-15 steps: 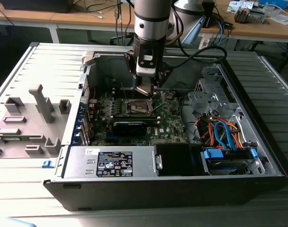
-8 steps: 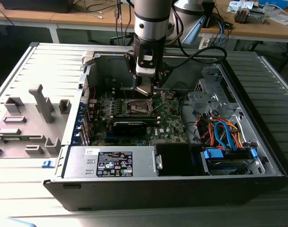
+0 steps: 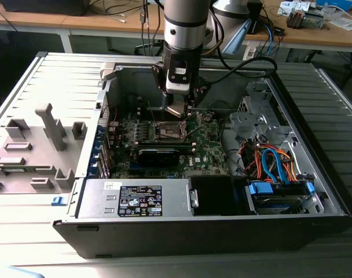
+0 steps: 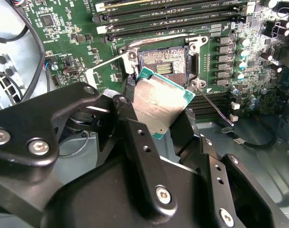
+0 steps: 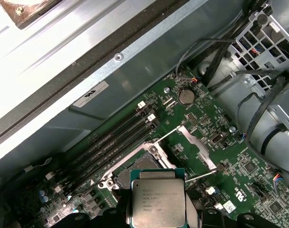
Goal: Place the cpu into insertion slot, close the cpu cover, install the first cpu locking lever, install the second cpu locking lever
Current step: 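Place the cpu into insertion slot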
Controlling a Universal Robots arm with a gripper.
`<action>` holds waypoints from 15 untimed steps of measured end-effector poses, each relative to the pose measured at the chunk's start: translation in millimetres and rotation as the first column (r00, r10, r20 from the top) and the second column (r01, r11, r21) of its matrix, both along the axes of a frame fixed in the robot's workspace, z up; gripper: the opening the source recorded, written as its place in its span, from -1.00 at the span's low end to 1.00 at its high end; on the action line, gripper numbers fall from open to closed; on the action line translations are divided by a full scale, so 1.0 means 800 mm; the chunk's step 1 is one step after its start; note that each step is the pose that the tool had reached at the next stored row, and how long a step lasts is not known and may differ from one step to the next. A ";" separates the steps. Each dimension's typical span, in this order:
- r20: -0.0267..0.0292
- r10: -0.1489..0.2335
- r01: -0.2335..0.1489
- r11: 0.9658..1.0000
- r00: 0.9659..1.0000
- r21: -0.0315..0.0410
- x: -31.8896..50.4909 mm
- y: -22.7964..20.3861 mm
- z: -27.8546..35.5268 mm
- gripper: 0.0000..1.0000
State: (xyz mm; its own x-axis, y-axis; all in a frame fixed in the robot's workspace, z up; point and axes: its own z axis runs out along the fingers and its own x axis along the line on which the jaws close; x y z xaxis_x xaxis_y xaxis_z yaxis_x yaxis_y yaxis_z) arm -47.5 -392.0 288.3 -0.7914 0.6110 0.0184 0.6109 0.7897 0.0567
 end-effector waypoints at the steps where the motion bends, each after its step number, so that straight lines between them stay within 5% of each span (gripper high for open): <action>1: 0.000 -0.001 0.001 1.000 1.000 0.000 0.000 0.0000 -0.0001 0.09; 15: 0.000 -0.013 0.013 1.000 1.000 0.000 0.000 0.0000 -0.0010 0.09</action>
State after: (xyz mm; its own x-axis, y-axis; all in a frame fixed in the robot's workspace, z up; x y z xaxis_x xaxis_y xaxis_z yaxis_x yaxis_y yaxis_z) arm -47.5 -392.0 287.5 -0.7835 0.6211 0.0185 0.6210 0.7818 0.0567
